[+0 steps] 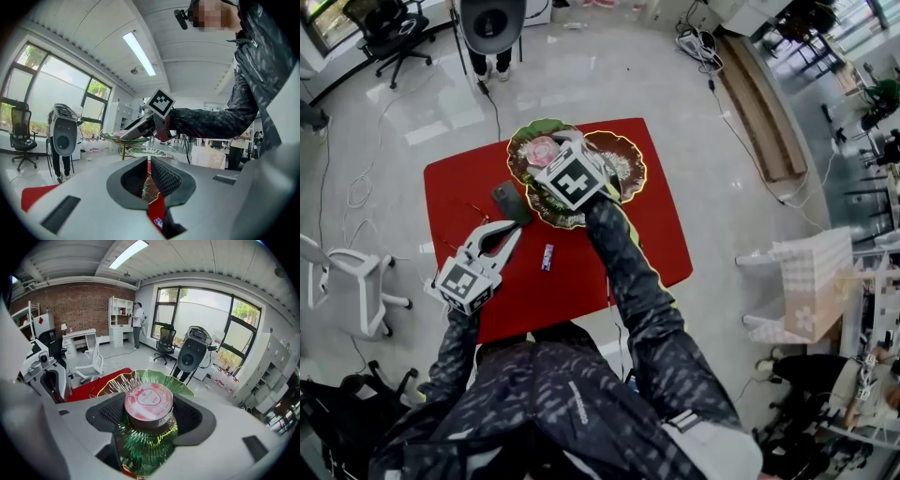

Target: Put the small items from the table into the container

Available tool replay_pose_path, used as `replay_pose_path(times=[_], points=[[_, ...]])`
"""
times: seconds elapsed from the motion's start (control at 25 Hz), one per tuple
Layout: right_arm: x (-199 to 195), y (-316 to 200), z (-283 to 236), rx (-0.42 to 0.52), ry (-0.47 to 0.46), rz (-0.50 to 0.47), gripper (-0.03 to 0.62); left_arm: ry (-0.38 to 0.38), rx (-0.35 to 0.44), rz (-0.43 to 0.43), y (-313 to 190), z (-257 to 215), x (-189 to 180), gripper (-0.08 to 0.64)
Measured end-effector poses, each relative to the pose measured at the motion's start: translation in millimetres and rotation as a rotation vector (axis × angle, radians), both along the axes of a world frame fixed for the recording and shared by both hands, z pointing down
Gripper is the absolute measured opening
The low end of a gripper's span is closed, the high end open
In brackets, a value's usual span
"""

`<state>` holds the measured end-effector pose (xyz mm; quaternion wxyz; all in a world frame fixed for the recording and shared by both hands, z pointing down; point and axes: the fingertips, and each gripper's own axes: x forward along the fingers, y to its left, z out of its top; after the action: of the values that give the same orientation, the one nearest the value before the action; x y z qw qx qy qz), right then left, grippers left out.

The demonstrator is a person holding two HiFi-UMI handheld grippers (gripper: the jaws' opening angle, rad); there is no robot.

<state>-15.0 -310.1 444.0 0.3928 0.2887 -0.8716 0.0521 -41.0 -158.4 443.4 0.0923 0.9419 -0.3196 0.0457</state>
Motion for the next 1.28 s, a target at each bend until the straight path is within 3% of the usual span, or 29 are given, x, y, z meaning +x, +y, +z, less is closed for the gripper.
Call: replay_pose_path(times=[0.28, 0.88, 1.28], points=[[0, 5, 3, 0.023, 0.021, -0.023, 0.319, -0.005, 0.001, -0.014, 6, 3, 1, 0.023], [0, 15, -8, 0.008, -0.053, -0.016, 0.319, -0.004, 0.006, -0.047, 8, -7, 4, 0.023], [12, 32, -23, 0.054, -0.079, -0.010, 0.319, -0.030, 0.003, -0.068, 11, -7, 10, 0.021]])
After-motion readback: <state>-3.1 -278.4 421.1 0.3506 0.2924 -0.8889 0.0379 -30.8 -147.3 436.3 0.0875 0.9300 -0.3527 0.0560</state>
